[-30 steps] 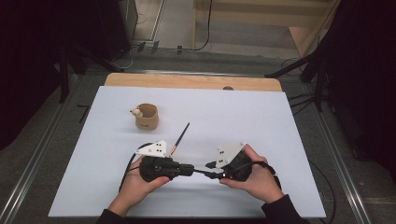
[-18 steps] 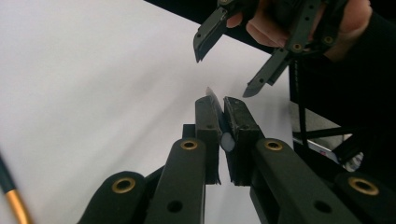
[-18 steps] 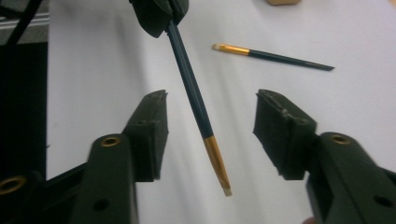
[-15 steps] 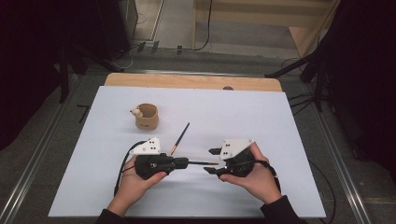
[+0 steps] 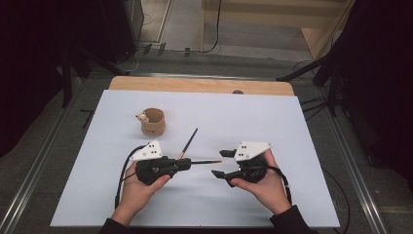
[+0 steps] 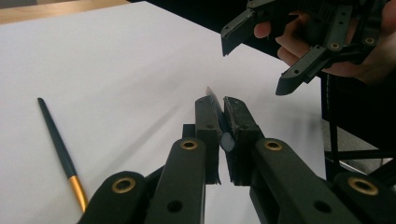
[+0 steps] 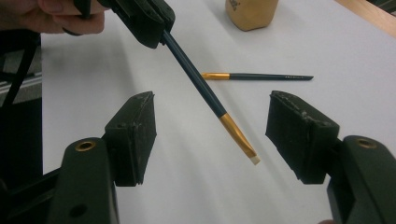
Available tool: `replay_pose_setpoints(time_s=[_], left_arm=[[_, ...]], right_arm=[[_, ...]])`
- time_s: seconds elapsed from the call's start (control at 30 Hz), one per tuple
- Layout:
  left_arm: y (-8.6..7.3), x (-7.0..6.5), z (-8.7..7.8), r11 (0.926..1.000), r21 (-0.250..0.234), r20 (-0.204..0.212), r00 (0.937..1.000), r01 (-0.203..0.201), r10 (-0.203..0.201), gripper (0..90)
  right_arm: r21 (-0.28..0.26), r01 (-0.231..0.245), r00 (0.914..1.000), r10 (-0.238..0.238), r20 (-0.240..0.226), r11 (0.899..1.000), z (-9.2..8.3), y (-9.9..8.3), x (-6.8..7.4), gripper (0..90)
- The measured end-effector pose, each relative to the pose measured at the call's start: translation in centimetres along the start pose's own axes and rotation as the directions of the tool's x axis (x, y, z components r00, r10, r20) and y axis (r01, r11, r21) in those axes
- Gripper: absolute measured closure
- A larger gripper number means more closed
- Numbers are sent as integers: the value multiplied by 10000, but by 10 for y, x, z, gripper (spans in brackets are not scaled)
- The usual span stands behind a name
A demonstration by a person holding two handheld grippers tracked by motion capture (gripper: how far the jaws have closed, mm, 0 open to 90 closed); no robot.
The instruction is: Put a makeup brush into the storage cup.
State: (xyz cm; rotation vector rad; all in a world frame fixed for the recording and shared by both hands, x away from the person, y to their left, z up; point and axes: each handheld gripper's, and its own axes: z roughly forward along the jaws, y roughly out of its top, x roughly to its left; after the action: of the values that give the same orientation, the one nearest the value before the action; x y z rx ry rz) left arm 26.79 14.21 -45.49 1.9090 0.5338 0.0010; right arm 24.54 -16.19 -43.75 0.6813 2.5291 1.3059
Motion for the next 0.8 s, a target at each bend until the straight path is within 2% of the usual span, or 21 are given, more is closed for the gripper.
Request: replay_pose_setpoints(time_s=[0.37, 0.5, 0.7, 0.8], left_arm=[[0, 1, -6, 9993, -385, -633, 9980, 17, -42, 860], [0, 1, -7, 9988, -490, -849, 9964, 12, -53, 860], [1, 2, -11, 9968, -801, -1289, 9915, 47, -151, 860], [1, 2, -14, 9956, -933, -1529, 9880, 69, -212, 860]], right_arm=[[-187, -481, 9985, 485, 239, 9987, 5, -3, 3, 367], [-51, -390, 9982, 392, 452, 9992, 7, -2, 6, 374], [-194, -767, 9961, 775, 420, 9969, 12, -4, 8, 380], [-247, -954, 9935, 967, 601, 9951, 13, -5, 8, 379]])
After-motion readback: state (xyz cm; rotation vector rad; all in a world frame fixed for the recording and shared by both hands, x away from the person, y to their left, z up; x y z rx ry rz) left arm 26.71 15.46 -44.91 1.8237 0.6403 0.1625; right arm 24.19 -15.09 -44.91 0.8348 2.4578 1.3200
